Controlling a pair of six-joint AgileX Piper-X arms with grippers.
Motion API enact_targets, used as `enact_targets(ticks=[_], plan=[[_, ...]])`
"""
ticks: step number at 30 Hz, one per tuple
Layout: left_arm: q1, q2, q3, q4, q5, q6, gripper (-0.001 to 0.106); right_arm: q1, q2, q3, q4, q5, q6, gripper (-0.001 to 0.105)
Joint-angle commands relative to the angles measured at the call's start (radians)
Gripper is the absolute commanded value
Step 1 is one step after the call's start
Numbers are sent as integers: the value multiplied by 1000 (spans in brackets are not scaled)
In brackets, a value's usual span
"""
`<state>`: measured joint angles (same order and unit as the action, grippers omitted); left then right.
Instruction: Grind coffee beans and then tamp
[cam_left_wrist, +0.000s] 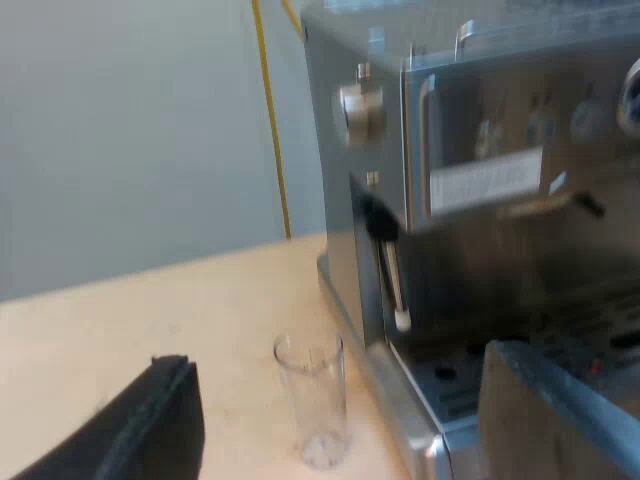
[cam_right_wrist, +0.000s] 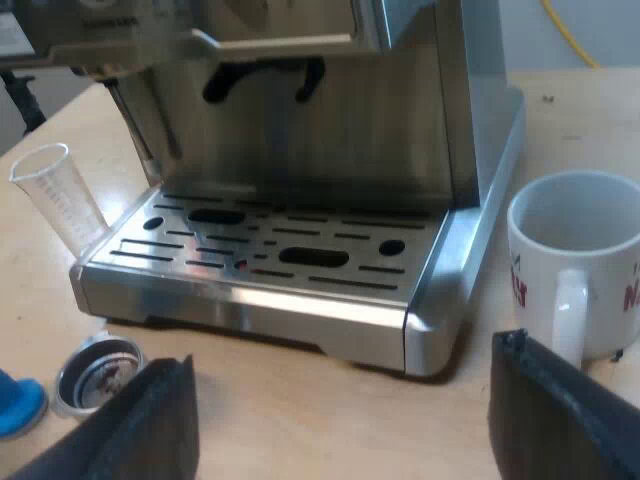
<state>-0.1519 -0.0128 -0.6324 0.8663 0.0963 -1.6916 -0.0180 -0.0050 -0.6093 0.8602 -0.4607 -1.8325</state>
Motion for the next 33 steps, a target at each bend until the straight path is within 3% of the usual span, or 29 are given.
enact_targets(ticks=[1,13,18,33], plan=[[0,-36,35,-4,-11,-1,60,-1,-48,26,-3,-15,-2,63],[0,-36,139,-2,-11,-1,60,-1,-48,95,21,-15,-2,63],[0,-36,164,69,-11,-1,60,-1,-48,111,111,-13,-49,63],[0,-34,164,65,-9,-1,60,-1,-46,115,109,-15,-47,63]])
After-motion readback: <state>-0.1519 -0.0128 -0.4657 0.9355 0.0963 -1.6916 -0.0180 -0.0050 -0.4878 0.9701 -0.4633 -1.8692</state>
